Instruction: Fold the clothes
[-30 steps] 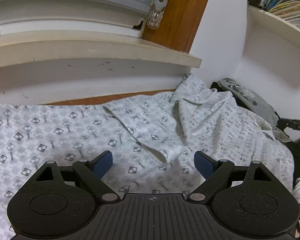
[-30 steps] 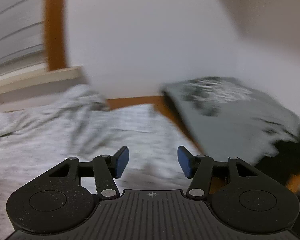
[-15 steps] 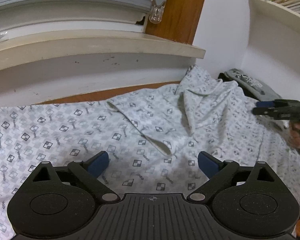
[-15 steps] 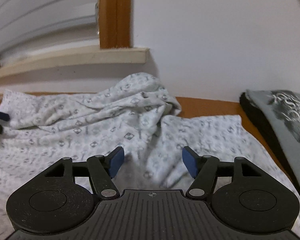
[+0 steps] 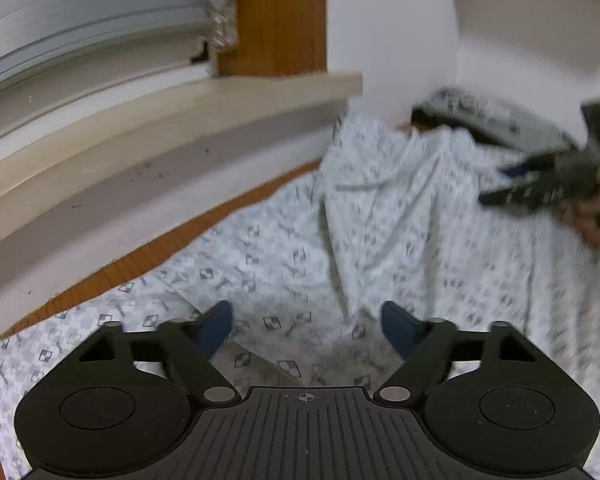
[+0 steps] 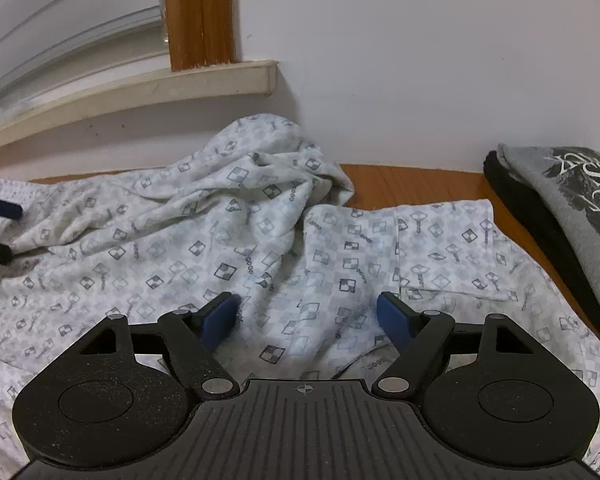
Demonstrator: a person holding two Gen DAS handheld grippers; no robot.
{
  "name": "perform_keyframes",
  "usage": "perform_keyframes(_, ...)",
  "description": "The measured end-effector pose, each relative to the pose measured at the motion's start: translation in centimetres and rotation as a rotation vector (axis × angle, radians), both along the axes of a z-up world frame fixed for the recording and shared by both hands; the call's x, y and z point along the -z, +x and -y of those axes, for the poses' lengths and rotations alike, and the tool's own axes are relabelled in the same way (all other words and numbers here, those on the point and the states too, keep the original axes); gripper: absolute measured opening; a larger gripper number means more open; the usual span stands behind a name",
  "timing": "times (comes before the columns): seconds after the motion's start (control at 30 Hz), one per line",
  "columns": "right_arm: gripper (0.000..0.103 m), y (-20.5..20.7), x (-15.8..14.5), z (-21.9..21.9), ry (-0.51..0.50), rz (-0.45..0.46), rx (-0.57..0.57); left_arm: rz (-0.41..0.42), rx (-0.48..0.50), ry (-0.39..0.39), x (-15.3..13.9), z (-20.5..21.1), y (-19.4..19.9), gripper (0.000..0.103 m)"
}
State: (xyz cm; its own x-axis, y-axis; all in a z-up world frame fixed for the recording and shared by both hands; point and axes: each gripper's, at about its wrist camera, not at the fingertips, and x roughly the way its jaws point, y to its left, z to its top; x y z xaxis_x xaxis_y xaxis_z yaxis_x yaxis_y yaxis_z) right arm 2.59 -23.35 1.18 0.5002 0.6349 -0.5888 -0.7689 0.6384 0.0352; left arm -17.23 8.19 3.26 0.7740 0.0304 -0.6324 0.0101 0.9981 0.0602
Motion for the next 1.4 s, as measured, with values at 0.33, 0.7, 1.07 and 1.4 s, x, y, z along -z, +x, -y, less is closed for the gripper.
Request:
perform_keyframes(0.33, 0.077, 0.0, -0.1, 0.2, 0.014, -0.008, 0.001, 0.267, -0.175, 0.050, -7.0, -5.3, -7.6, 0.005)
perform_keyframes(0.7, 0.077, 0.4, -0.3, 1.0, 0.045, -0.019, 0.019, 0.229, -0.392, 0.108, -7.3, -11.7, -17.5, 0.018)
perform_keyframes(1.07, 0.080, 0.1, -0.4, 0.5, 0.013, -0.005, 0.007, 0.191, -0.339, 0.083, -5.9, -9.9, -14.3, 0.063)
perform_keyframes(1.4, 0.081, 0.0, -0.4, 0.3, 0.008, 0.002, 0.004, 0.103, -0.020, 0.063, -2.7, 1.4, 0.9, 0.067)
